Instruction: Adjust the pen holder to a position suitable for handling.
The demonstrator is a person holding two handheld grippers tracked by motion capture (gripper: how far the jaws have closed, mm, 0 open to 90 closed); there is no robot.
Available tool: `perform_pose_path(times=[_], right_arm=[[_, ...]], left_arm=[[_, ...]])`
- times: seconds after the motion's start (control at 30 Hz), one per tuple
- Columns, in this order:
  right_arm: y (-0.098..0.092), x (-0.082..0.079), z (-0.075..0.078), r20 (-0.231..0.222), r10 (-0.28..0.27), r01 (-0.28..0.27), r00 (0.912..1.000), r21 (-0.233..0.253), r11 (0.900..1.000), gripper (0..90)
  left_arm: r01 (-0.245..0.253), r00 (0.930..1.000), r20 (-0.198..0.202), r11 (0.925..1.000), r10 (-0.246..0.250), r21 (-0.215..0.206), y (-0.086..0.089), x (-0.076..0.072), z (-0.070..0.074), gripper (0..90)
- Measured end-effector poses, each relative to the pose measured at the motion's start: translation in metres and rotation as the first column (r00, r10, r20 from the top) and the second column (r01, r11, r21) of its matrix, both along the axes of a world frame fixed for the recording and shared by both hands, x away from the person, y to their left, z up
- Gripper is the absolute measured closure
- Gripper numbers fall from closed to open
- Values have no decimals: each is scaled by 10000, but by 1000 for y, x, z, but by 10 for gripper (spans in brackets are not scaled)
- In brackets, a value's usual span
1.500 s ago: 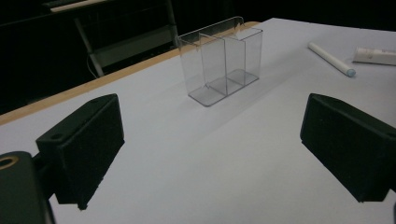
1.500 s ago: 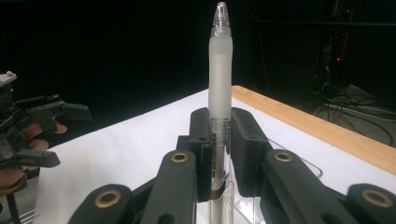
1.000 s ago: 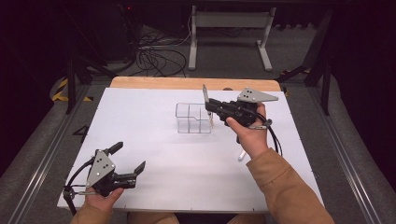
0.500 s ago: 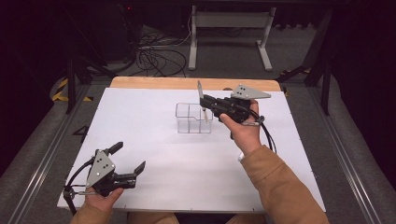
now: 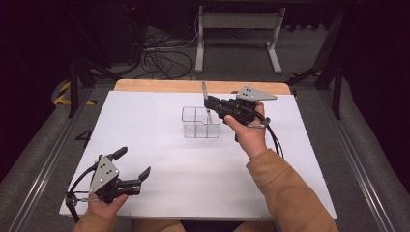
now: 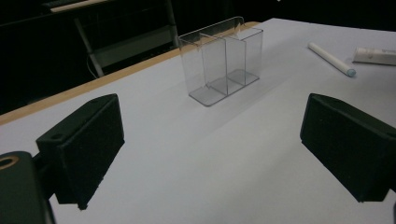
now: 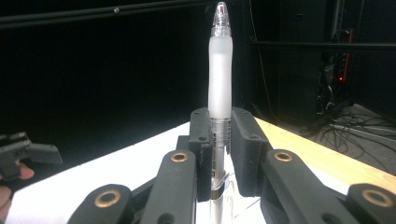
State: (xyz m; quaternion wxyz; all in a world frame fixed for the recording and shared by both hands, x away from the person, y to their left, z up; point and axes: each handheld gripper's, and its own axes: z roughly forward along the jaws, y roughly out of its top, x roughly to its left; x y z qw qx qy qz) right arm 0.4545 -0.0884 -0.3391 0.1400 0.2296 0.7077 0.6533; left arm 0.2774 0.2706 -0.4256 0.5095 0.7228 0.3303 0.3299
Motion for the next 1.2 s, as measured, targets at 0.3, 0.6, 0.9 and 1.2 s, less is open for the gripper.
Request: perform_pose_path(times=[0.3,0.6,0.9,1.2], right_arm=[[16,14,-5,-305,-75,89,9995,439,9990,802],[36,27,-15,-343,-301,310,9990,272,9991,802],[50,38,-22,-274,-591,594,9979,125,9982,802],[55,48,-31,-363,-826,833,9959,190,9963,801]], left_arm=[[-8,10000,29,10000,8,-2,1,0,0,69],[15,10000,22,10000,-15,7,2,0,0,70],[27,10000,-3,10000,-27,-7,3,0,-1,70],[88,9999,-61,10000,-89,-29,2,1,-2,71]])
